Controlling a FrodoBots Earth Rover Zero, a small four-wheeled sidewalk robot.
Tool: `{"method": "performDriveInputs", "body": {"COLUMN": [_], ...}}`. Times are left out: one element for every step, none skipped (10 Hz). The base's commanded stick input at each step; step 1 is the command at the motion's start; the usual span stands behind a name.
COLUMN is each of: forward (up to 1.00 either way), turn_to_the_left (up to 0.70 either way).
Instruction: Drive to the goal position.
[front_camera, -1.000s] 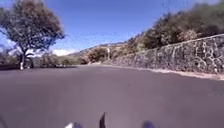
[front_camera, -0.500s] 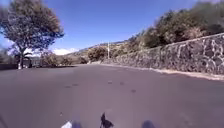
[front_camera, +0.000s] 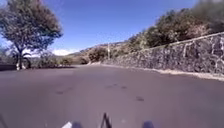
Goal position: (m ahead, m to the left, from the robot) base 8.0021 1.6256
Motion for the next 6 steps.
{"method": "performDriveInputs", "body": {"forward": [0.85,0.85,0.85,0.85,0.85,0.85], "turn_to_the_left": [0.13,0.26,0.29,0.16,0.03,0.0]}}
